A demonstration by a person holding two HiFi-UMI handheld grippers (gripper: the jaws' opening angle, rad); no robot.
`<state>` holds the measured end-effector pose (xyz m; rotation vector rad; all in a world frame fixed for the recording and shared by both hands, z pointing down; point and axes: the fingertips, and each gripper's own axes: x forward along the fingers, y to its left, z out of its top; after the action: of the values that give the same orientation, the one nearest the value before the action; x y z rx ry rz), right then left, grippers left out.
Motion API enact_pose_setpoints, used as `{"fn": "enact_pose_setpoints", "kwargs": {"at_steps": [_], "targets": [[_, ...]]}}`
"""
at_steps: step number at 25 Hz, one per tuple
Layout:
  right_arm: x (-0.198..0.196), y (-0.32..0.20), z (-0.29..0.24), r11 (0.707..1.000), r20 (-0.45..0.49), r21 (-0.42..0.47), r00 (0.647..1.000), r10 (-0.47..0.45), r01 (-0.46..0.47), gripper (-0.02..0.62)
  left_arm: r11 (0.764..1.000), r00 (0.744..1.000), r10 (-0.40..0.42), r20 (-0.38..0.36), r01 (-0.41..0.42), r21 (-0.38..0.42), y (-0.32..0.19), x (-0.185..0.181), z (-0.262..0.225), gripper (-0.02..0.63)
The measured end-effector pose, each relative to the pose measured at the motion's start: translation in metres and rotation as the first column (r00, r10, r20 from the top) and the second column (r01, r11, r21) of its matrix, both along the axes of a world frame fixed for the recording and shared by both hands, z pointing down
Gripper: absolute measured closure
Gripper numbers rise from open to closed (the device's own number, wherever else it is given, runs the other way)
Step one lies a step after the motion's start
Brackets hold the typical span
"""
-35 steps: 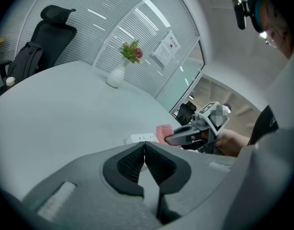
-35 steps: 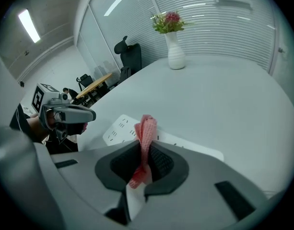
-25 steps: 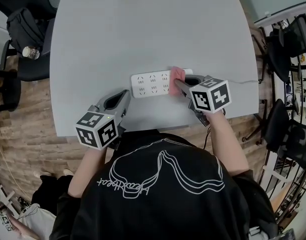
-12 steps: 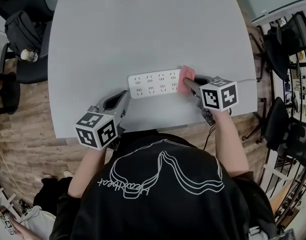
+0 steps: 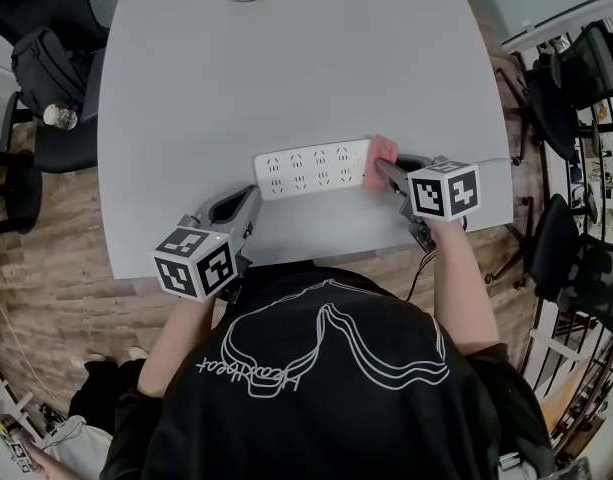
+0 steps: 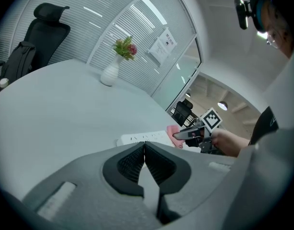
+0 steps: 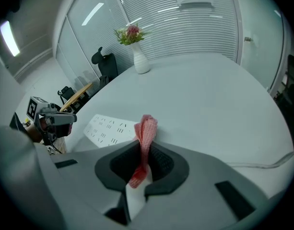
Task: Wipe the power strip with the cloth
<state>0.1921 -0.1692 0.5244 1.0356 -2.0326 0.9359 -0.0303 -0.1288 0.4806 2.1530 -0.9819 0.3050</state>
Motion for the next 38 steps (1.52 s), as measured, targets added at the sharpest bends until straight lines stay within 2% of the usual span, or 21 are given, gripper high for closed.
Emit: {"fn": "enact_pose_setpoints", "kwargs": {"at_steps": [10, 19, 27, 31, 38], "targets": [[-0.022, -0.007, -0.040, 0.995, 0.029, 0.076, 0.998, -0.059, 0.057, 0.554, 0.999, 1.000, -0.008, 0.002, 0.007, 0.032, -0.004, -0.001, -0.017, 0.592], [-0.103, -0.003, -0.074, 0.968, 0.124, 0.139, 0.966, -0.228, 0.210, 0.554, 0.998, 0.999, -0.054, 0.003, 0.054, 0.037, 0.004, -0.017, -0.022, 0.592], [-0.181, 0.012, -0.055, 0.930, 0.152, 0.104, 0.918, -0.366, 0.353, 0.554, 0.994, 0.994, -0.105, 0.004, 0.105, 0.025, 0.007, -0.044, -0.018, 0.592], [-0.199, 0.021, -0.040, 0.923, 0.179, 0.060, 0.905, -0.385, 0.380, 0.554, 0.991, 0.992, -0.129, 0.004, 0.129, 0.021, 0.011, -0.054, -0.016, 0.592], [-0.218, 0.017, -0.019, 0.915, 0.157, 0.026, 0.902, -0.402, 0.403, 0.554, 0.987, 0.987, -0.160, 0.003, 0.160, 0.005, 0.008, -0.069, -0.010, 0.592]]}}
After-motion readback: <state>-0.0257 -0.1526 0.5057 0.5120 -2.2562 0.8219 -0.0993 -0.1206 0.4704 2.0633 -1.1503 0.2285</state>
